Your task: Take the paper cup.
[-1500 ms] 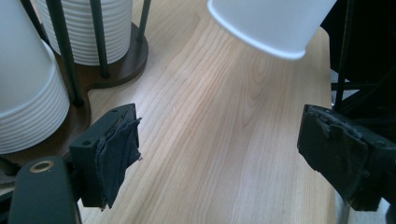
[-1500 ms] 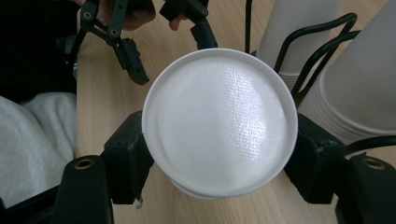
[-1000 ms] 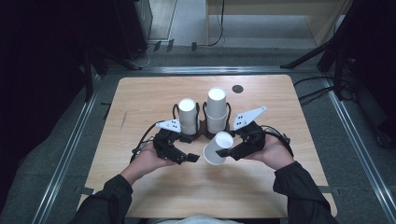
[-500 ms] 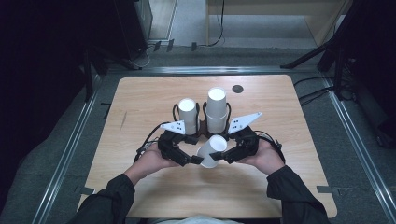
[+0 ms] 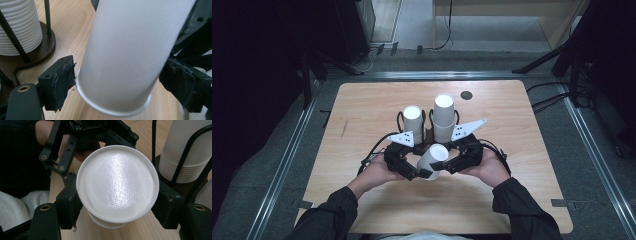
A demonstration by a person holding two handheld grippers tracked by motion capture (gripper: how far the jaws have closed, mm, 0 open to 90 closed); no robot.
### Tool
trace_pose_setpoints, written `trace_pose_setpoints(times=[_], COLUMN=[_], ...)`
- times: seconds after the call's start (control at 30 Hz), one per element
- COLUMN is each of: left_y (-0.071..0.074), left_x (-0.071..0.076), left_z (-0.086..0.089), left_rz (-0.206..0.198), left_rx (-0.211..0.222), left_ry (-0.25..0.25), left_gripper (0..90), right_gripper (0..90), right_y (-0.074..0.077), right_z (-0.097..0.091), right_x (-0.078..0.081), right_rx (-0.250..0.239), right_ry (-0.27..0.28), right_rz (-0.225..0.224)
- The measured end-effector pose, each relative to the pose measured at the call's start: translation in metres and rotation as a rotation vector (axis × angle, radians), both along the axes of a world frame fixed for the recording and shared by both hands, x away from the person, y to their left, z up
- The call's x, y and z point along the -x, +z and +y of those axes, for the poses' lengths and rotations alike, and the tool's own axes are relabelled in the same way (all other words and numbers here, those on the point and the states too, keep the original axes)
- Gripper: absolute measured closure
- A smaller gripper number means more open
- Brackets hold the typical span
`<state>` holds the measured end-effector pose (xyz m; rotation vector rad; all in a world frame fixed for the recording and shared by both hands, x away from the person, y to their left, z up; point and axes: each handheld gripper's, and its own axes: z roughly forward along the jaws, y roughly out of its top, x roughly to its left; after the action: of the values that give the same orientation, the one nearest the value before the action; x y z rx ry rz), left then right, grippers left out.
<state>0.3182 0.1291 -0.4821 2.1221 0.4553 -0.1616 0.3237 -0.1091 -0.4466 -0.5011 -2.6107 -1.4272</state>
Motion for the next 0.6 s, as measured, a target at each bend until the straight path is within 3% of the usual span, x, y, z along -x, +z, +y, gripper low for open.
trace_pose_setpoints(times=[0.33,0.4,0.6], left_y=[0.0026,0.0060,0.0086], left_x=[0.0022,0.0051,0.0032], left_z=[-0.0001,-0.0001,0.0009], left_rz=[-0.038,-0.076,-0.064], left_rx=[0.004,0.000,0.007], left_ry=[-0.015,-0.025,-0.037], left_gripper=[16.8,24.5,28.2], right_gripper=[31.7,32.2,32.4], right_y=[0.0021,0.0018,0.0036], right_z=[0.0016,0.0010,-0.0004], right_x=[-0.0004,-0.0014,-0.0020], right_rx=[-0.040,-0.038,-0.056], right_ry=[-0.002,-0.015,-0.020], right_rz=[0.022,0.030,0.032])
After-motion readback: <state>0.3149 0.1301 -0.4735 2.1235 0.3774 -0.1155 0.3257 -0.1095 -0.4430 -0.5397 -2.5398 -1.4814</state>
